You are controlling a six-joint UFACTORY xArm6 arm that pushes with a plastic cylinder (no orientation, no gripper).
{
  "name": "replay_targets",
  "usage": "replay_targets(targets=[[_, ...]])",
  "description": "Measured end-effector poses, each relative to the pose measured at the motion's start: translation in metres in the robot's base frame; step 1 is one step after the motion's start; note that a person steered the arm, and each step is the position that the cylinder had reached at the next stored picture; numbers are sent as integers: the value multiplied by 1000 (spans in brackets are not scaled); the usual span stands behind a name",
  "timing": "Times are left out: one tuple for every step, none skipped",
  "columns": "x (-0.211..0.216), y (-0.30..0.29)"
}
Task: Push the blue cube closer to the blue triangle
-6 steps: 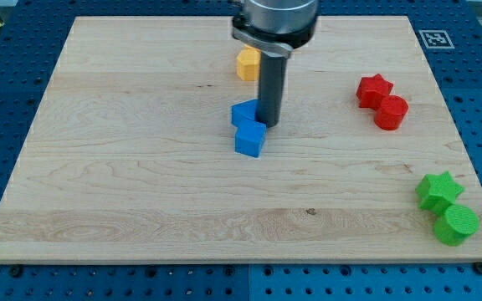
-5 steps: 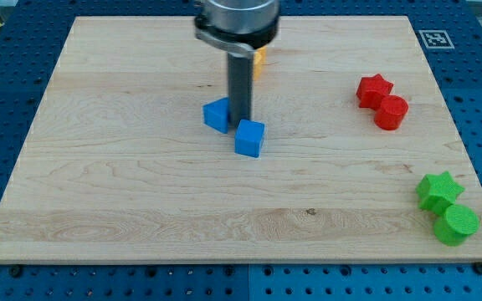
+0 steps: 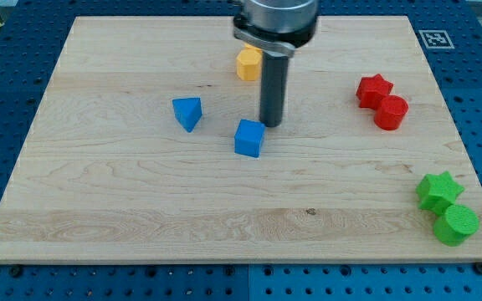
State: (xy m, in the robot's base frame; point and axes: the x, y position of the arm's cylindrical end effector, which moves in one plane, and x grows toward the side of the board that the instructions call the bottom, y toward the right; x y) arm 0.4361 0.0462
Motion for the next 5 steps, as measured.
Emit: replay_targets(targets=[[35,0],[43,0],[43,-2],[43,-17],[43,-34]])
